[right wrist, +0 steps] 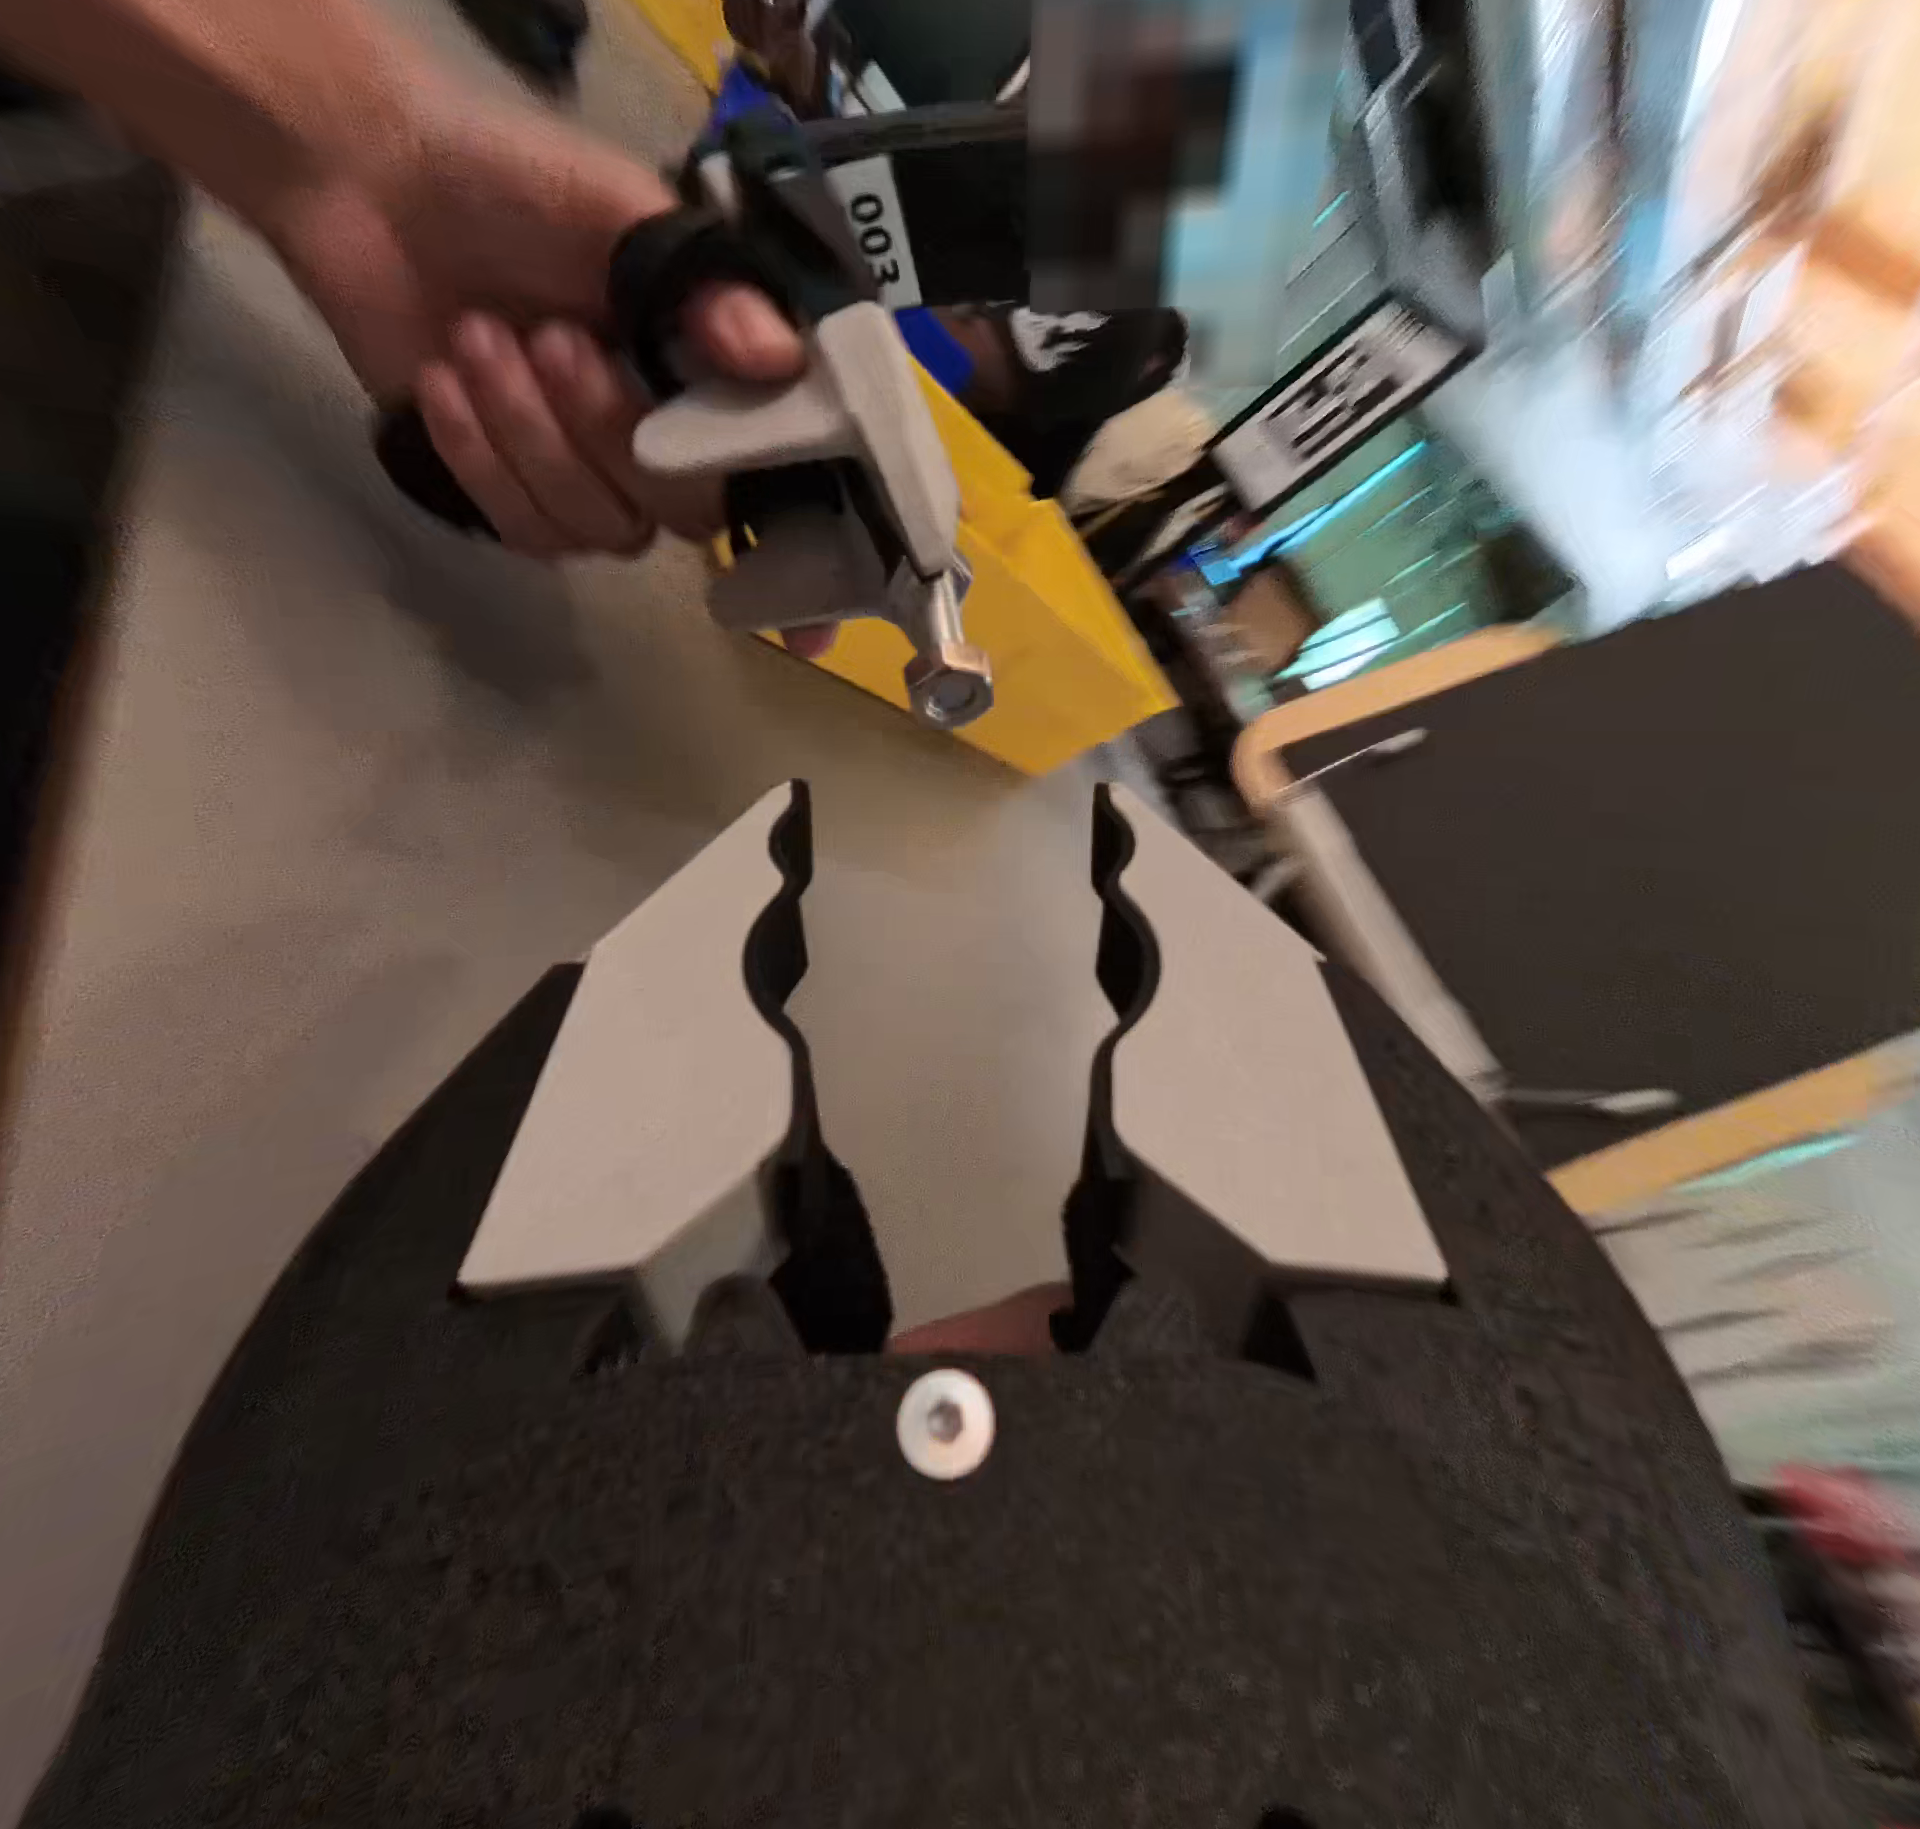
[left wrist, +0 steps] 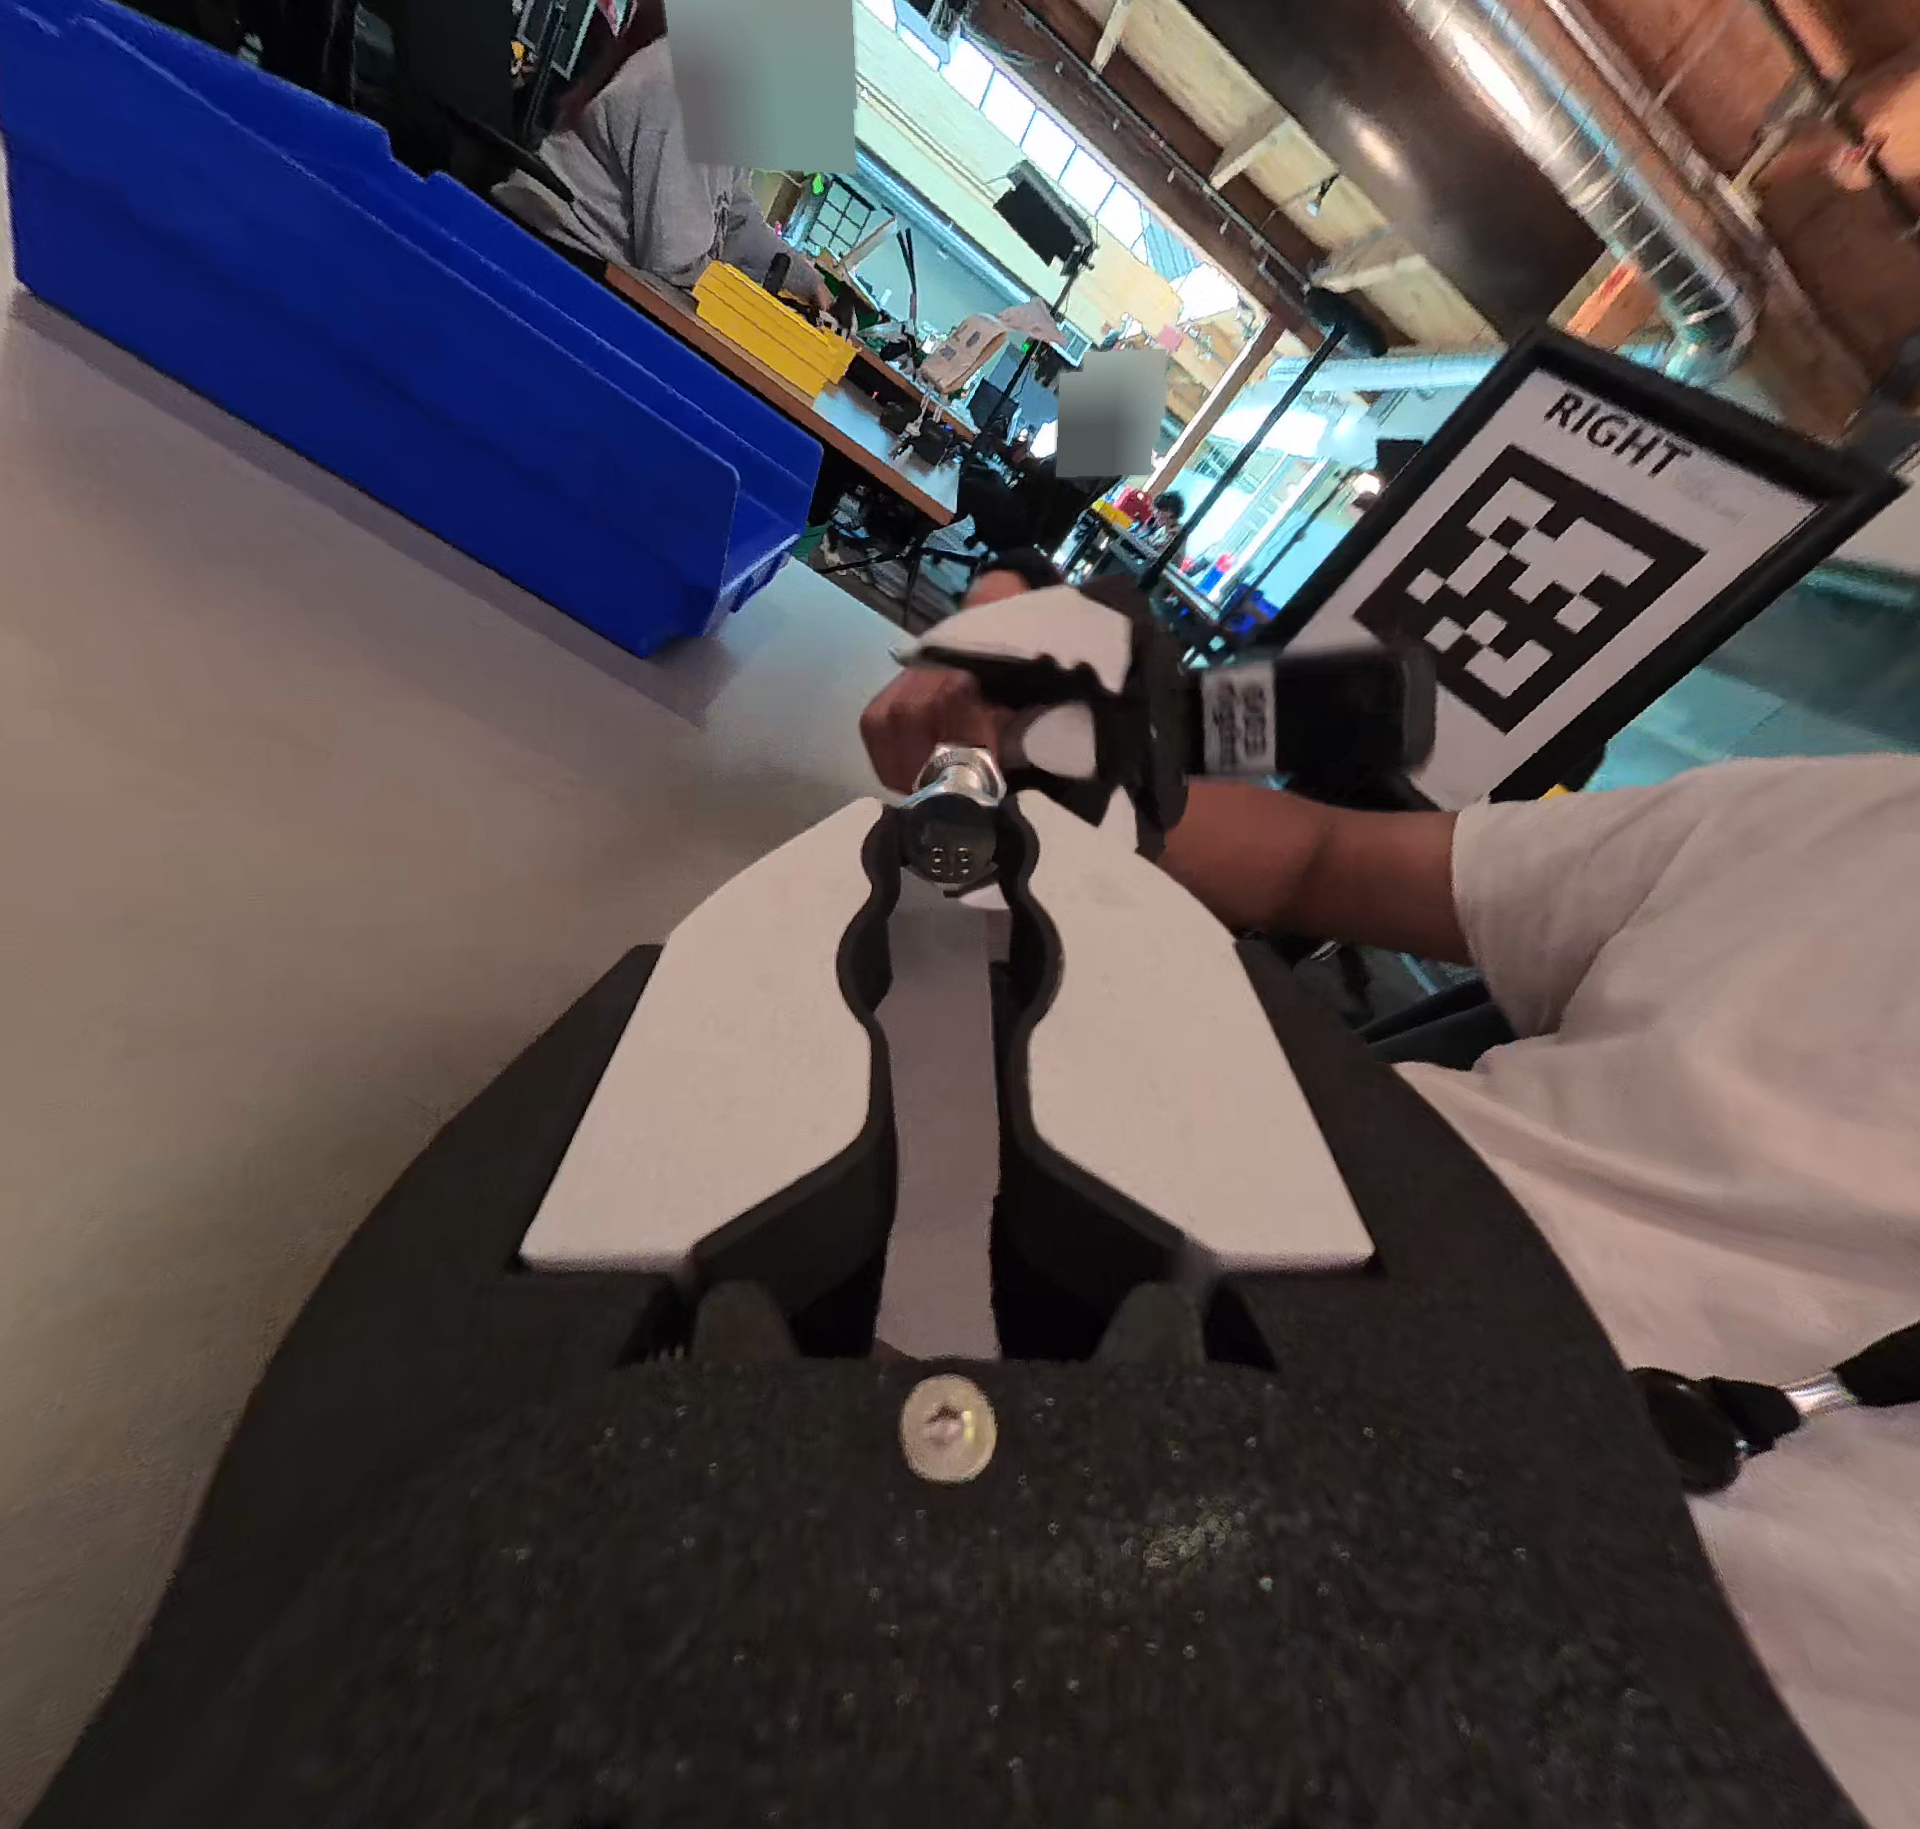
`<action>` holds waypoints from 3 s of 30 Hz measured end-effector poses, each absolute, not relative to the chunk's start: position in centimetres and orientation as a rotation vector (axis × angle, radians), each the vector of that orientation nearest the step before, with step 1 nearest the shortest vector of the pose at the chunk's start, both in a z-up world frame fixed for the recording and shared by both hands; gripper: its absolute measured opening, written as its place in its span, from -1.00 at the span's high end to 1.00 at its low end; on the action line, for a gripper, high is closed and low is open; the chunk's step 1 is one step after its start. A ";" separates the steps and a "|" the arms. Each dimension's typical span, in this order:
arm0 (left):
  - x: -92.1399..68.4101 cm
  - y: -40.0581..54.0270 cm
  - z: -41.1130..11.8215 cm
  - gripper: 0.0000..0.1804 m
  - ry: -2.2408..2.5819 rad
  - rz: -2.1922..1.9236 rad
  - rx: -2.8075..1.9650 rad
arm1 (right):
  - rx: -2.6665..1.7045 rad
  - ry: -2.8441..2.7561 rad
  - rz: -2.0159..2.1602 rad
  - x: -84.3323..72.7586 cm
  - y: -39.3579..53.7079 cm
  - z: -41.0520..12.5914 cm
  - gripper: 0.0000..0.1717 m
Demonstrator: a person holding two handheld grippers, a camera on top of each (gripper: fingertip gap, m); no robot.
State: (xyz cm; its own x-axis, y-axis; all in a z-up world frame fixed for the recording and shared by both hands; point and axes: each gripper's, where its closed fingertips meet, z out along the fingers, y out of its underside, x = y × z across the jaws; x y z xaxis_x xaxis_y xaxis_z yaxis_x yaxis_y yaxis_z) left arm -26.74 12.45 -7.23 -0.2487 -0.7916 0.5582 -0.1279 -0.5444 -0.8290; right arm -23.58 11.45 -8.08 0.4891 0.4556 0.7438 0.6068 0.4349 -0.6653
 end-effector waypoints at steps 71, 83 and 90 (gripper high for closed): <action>-26.7 9.6 -6.6 0.81 1.292 -1.748 -1.357 | -1.563 -0.638 1.085 -26.5 9.8 -7.2 0.80; -27.1 11.5 -6.5 0.80 1.179 -1.749 -1.445 | -1.683 -0.471 1.177 -25.6 11.2 -8.8 0.41; -26.8 13.3 -7.8 0.81 0.965 -1.917 -1.674 | -1.216 -1.133 -0.445 -22.6 12.3 -9.0 0.42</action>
